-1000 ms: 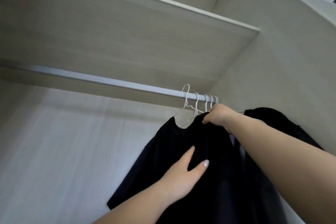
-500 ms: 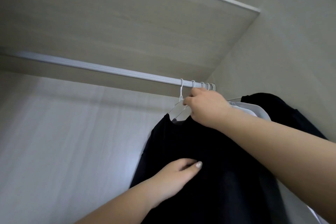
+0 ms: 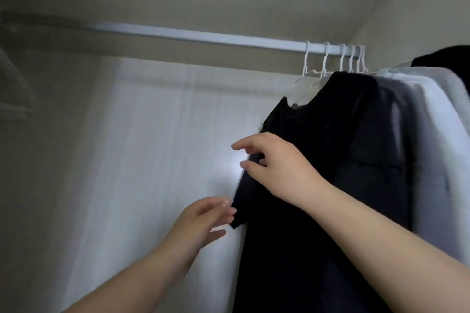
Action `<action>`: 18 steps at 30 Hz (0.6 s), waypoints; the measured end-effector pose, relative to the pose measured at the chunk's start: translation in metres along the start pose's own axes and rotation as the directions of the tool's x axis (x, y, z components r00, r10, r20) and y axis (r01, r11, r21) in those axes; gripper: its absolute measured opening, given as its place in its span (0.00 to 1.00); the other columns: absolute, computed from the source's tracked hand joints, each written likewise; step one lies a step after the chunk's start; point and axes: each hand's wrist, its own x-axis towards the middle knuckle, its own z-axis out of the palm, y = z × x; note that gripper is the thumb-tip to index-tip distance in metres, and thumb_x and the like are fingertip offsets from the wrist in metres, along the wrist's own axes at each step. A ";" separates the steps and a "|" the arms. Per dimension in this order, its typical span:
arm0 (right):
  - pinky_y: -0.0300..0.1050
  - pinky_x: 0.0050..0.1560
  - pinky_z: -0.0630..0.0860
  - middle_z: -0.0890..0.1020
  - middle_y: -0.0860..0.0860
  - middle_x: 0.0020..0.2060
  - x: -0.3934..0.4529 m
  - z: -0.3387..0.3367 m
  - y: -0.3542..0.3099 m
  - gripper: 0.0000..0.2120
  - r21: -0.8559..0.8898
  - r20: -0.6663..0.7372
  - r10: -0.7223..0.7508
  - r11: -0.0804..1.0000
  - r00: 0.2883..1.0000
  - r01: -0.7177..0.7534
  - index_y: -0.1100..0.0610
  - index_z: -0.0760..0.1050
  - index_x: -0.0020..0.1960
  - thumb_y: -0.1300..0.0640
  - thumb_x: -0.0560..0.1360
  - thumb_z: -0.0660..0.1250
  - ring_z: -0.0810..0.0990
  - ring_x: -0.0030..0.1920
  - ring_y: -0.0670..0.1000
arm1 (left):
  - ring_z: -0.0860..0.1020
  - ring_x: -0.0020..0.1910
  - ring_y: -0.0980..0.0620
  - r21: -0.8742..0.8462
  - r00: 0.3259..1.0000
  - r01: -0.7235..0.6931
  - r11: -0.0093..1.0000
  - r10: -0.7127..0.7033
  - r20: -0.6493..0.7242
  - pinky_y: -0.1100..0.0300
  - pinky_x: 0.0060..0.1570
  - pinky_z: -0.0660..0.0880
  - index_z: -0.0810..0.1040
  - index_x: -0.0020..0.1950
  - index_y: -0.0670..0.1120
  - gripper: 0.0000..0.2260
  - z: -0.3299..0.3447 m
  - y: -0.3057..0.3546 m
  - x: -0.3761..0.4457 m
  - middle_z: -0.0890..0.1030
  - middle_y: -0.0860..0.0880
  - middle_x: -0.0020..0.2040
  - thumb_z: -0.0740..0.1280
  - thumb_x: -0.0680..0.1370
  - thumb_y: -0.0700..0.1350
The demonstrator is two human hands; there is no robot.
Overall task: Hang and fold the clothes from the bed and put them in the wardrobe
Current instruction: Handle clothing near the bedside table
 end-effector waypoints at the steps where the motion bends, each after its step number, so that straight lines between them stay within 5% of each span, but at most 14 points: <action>1: 0.38 0.58 0.72 0.76 0.44 0.55 -0.010 0.008 -0.006 0.15 0.105 -0.002 0.012 0.994 1.000 -0.012 0.45 0.76 0.60 0.57 0.75 0.67 0.75 0.56 0.40 | 0.83 0.48 0.54 0.001 0.999 0.013 1.000 -0.013 -0.029 0.57 0.52 0.79 0.82 0.52 0.47 0.07 -0.008 -0.003 -0.011 0.85 0.50 0.45 0.65 0.79 0.46; 9: 0.27 0.49 0.73 0.80 0.40 0.53 -0.090 0.083 -0.072 0.14 0.763 0.151 0.025 0.632 0.988 -0.133 0.40 0.76 0.50 0.61 0.75 0.68 0.77 0.55 0.34 | 0.81 0.44 0.56 0.080 0.964 0.078 0.994 -0.055 -0.261 0.55 0.55 0.77 0.80 0.51 0.46 0.06 -0.068 -0.014 -0.131 0.84 0.53 0.43 0.65 0.79 0.45; 14: 0.31 0.52 0.74 0.81 0.41 0.48 -0.144 0.113 -0.126 0.17 0.898 0.234 -0.108 0.405 0.966 -0.173 0.40 0.76 0.48 0.64 0.74 0.69 0.80 0.51 0.36 | 0.79 0.44 0.57 0.159 0.885 0.137 0.978 -0.049 -0.463 0.59 0.50 0.75 0.80 0.52 0.47 0.06 -0.091 -0.009 -0.229 0.83 0.53 0.44 0.64 0.80 0.45; 18: 0.38 0.59 0.73 0.82 0.43 0.50 -0.186 0.123 -0.175 0.16 0.941 0.302 -0.230 0.228 0.925 -0.251 0.41 0.77 0.49 0.63 0.74 0.69 0.80 0.54 0.39 | 0.80 0.48 0.53 0.154 0.742 0.220 0.963 -0.063 -0.667 0.55 0.56 0.76 0.79 0.54 0.45 0.07 -0.097 -0.003 -0.316 0.83 0.49 0.47 0.64 0.79 0.45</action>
